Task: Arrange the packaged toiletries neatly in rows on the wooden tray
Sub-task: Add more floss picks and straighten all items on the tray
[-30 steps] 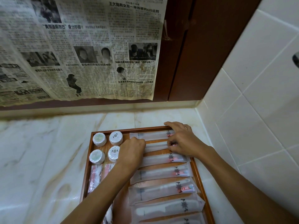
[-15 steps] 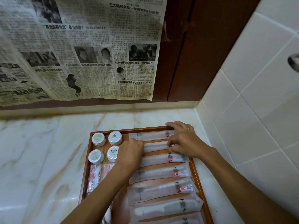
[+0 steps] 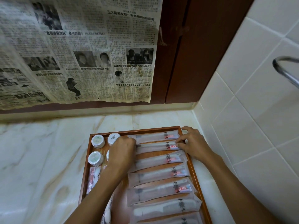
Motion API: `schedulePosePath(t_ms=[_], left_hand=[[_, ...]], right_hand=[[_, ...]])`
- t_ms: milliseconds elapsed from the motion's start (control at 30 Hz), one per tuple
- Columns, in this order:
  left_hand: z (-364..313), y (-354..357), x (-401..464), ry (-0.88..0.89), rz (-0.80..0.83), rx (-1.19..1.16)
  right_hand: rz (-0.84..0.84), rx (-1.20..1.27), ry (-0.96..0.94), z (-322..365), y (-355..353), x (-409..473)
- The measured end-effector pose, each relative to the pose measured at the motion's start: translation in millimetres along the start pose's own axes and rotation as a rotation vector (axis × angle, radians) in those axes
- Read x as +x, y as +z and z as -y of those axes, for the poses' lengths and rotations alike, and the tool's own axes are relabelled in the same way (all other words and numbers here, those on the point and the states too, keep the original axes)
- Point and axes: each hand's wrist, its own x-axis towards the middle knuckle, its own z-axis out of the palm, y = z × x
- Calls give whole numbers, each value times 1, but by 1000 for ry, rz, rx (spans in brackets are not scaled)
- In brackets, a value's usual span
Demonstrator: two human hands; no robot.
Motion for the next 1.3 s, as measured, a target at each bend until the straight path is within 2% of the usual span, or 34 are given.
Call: schedulePosePath(t_ms=[200, 867, 967, 1100, 1200, 1300], left_hand=[[7, 0, 6, -8, -31, 22], [7, -1, 8, -11, 7, -47], [7, -4, 5, 14, -20, -58], [5, -6, -14, 127, -78, -97], [4, -4, -33, 188, -53, -171], [9, -1, -47, 156, -21, -185]], right_hand=[[-27, 37, -22, 0, 0, 1], [9, 72, -26, -2, 5, -1], [-39, 64, -22, 2, 3, -4], [-185, 18, -177, 16, 3, -20], [-112, -37, -348, 29, 9, -34], [-9, -156, -379, 37, 15, -40]])
